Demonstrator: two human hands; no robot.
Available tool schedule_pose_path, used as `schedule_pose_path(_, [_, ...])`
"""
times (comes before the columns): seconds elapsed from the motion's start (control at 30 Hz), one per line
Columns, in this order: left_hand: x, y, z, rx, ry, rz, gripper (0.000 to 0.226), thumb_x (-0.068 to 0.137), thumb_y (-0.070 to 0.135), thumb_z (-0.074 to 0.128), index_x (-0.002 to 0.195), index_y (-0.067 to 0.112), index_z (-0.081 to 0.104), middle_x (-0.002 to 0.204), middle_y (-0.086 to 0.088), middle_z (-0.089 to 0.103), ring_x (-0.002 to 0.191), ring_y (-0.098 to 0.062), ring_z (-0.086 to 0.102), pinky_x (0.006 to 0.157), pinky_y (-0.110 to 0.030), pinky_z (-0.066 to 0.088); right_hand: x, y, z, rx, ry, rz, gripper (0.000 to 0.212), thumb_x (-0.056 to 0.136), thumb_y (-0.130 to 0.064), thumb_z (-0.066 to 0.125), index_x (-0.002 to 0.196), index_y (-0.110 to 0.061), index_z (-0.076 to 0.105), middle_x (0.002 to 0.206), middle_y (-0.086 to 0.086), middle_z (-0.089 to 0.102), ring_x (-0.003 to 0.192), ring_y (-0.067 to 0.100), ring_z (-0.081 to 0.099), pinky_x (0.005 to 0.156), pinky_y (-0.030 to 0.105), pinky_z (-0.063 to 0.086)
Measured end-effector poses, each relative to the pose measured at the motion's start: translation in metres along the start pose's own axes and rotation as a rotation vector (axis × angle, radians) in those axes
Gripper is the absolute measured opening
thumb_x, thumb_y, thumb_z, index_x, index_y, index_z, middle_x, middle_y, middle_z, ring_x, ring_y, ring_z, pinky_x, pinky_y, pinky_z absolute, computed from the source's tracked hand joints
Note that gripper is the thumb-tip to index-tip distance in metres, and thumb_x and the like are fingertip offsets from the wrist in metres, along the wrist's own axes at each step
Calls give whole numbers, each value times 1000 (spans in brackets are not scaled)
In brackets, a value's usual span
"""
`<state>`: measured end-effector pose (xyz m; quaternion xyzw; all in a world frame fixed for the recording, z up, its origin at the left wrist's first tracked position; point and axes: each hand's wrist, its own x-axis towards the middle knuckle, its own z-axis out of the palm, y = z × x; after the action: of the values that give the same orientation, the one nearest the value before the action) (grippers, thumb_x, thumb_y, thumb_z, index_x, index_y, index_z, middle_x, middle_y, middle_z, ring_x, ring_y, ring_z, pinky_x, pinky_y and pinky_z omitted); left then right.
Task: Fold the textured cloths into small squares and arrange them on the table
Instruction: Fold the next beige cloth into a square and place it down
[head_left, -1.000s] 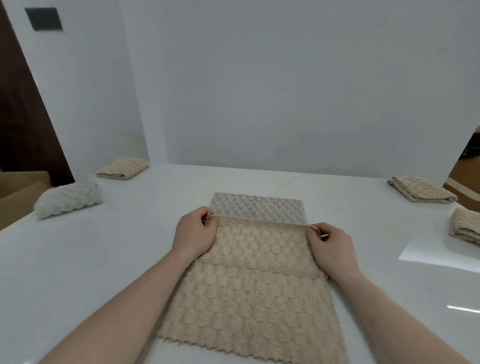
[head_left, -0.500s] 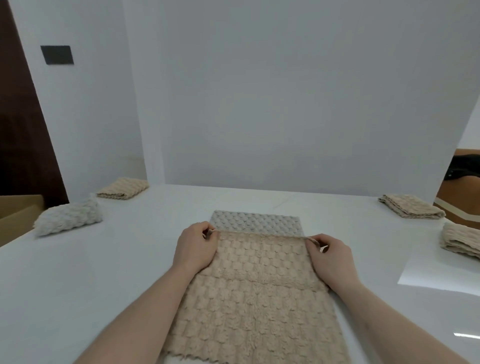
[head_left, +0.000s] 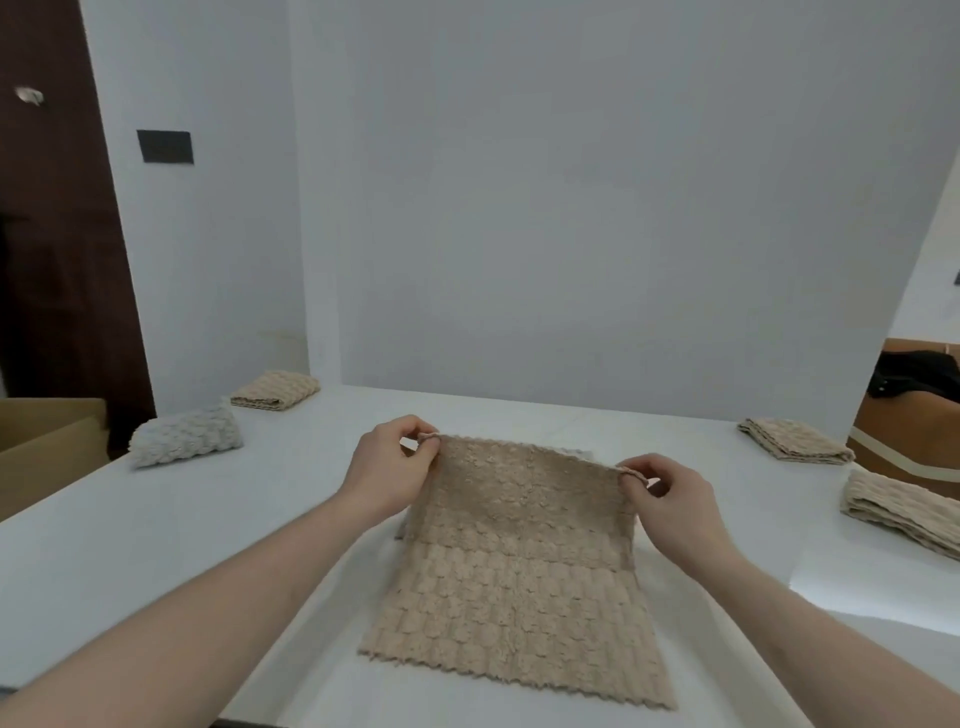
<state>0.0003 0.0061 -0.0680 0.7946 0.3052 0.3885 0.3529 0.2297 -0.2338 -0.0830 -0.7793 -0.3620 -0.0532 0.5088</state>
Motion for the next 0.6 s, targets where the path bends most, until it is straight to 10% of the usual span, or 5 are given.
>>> schedule_pose_path(0.6, [-120, 0, -47, 186, -159, 167, 17, 92, 16, 65, 81, 29, 69, 82, 17, 70, 80, -4, 67, 73, -19, 49, -121, -18, -58, -154, -248, -90, 19, 87, -19, 67, 78, -34, 73, 85, -13, 71, 50, 1, 55, 58, 17, 42])
